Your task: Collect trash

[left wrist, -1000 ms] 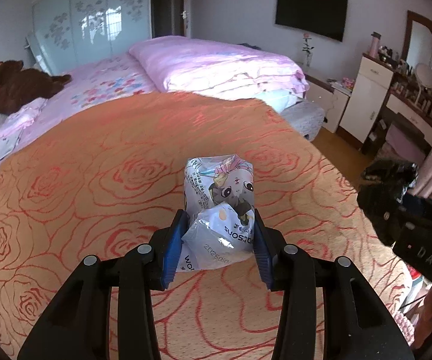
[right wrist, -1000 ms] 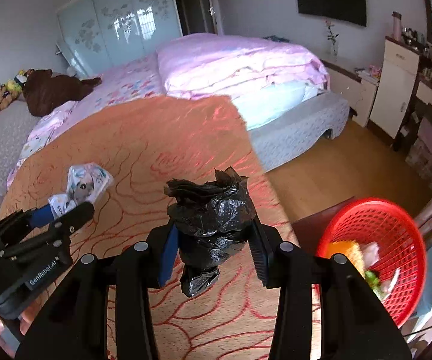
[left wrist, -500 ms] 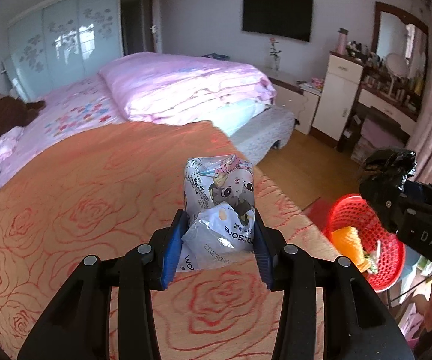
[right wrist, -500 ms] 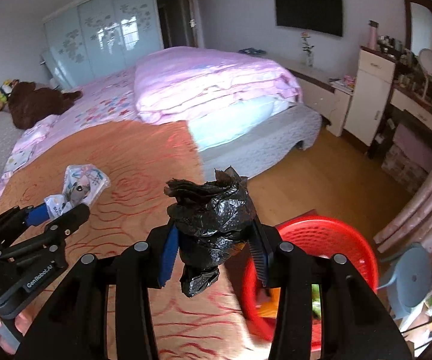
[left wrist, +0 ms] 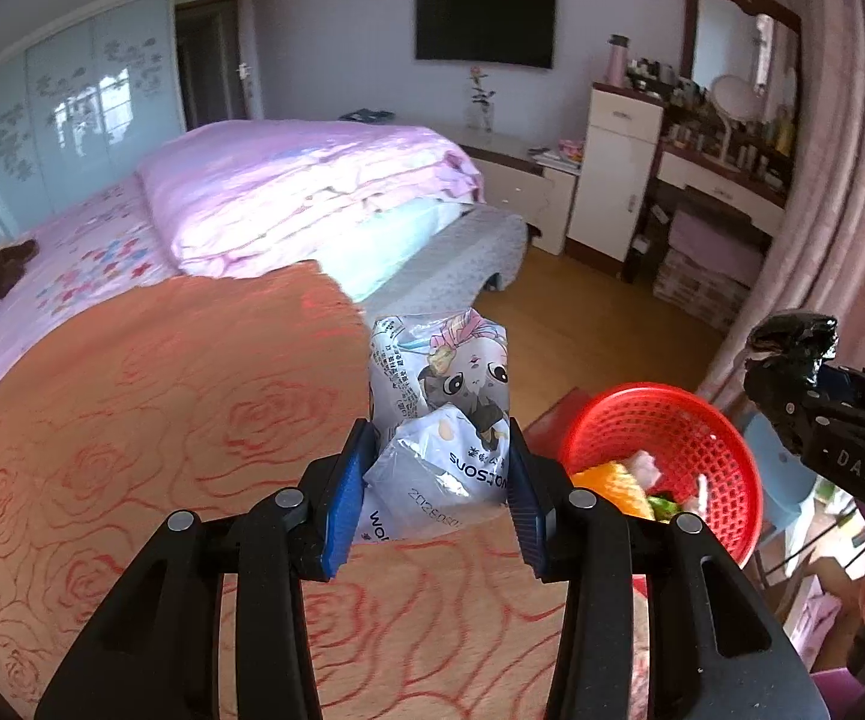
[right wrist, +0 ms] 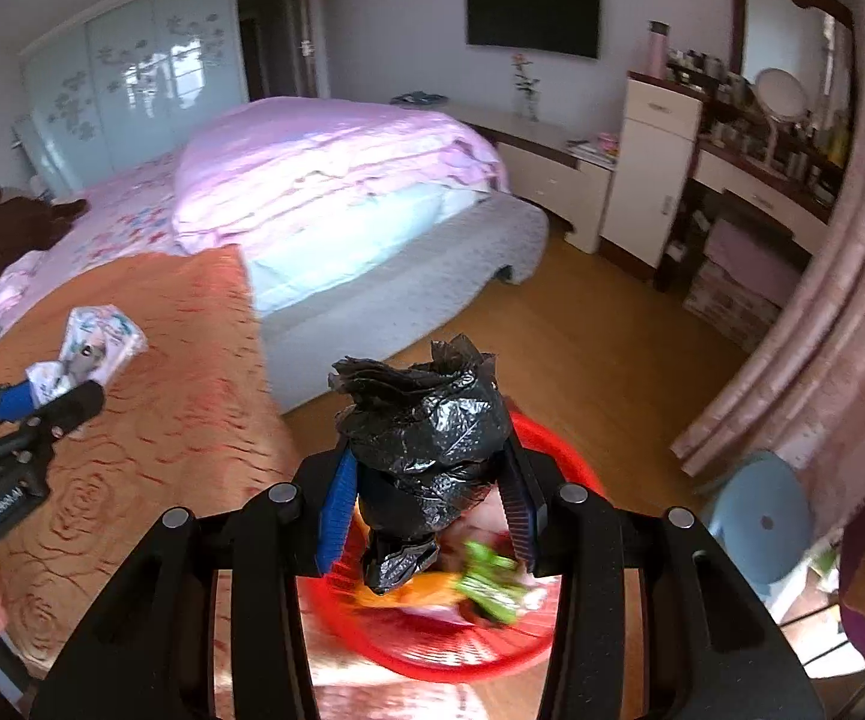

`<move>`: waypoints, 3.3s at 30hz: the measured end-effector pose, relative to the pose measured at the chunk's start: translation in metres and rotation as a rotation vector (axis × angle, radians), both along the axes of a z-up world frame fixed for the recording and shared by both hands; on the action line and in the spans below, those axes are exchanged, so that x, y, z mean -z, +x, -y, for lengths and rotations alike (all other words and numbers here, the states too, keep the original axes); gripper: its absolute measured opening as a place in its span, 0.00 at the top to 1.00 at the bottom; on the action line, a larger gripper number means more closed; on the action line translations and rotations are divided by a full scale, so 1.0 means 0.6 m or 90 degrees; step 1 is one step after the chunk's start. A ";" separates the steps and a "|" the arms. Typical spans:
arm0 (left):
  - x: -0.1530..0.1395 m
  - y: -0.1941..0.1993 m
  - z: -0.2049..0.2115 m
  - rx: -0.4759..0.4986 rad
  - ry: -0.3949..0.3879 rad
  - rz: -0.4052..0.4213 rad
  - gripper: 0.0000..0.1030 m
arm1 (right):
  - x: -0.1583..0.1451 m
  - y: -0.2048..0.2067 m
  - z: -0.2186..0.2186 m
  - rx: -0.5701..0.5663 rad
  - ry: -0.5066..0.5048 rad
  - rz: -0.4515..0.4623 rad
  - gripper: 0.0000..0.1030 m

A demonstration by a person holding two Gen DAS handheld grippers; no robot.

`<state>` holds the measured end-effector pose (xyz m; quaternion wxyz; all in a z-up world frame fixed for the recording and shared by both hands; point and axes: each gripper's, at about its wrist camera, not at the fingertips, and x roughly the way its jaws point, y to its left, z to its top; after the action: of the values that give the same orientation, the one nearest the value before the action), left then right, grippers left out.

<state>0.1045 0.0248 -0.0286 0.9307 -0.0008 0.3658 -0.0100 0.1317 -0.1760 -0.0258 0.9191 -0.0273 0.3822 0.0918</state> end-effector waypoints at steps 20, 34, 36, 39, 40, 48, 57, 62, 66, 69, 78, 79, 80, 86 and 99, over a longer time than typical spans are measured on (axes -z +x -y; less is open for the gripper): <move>0.073 0.066 0.165 0.162 -0.010 -0.084 0.53 | 0.095 0.025 0.096 0.050 0.079 -0.091 0.51; 0.060 0.055 0.135 0.133 -0.009 -0.060 0.30 | 0.083 0.017 0.109 0.079 0.085 -0.072 0.31; 0.054 0.048 0.131 0.125 -0.002 -0.050 0.30 | 0.076 0.007 0.105 0.083 0.075 -0.057 0.24; 0.044 0.034 0.124 0.110 0.011 -0.029 0.28 | 0.062 -0.004 0.097 0.088 0.064 -0.031 0.17; 0.040 0.030 0.122 0.106 0.013 -0.024 0.27 | 0.057 -0.010 0.092 0.086 0.057 -0.021 0.15; 0.006 -0.014 0.093 0.066 0.044 0.032 0.20 | 0.030 -0.064 0.063 0.085 0.057 0.024 0.07; -0.015 -0.070 0.072 0.041 0.072 0.076 0.14 | 0.004 -0.134 0.030 0.081 0.058 0.068 0.07; -0.022 -0.088 0.068 0.033 0.073 0.084 0.13 | 0.002 -0.154 0.024 0.087 0.055 0.068 0.07; -0.023 -0.098 0.063 0.027 0.071 0.085 0.13 | -0.001 -0.164 0.026 0.092 0.067 0.067 0.07; -0.026 -0.102 0.062 0.023 0.071 0.088 0.13 | -0.004 -0.167 0.025 0.091 0.071 0.069 0.07; -0.028 -0.111 0.063 0.022 0.074 0.093 0.13 | -0.006 -0.169 0.026 0.091 0.074 0.072 0.07; -0.028 -0.112 0.064 0.022 0.075 0.092 0.13 | -0.007 -0.169 0.026 0.091 0.074 0.072 0.07; -0.028 -0.113 0.065 0.022 0.075 0.092 0.13 | -0.007 -0.170 0.025 0.092 0.074 0.073 0.07; -0.029 -0.112 0.064 0.022 0.072 0.090 0.13 | -0.006 -0.168 0.025 0.092 0.074 0.071 0.07; -0.028 -0.110 0.062 0.021 0.071 0.086 0.13 | -0.006 -0.168 0.026 0.092 0.075 0.070 0.07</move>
<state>0.0383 -0.0124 -0.0119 0.9514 0.0574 0.3024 -0.0048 0.0308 -0.1913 -0.0221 0.9429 0.0490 0.3261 0.0462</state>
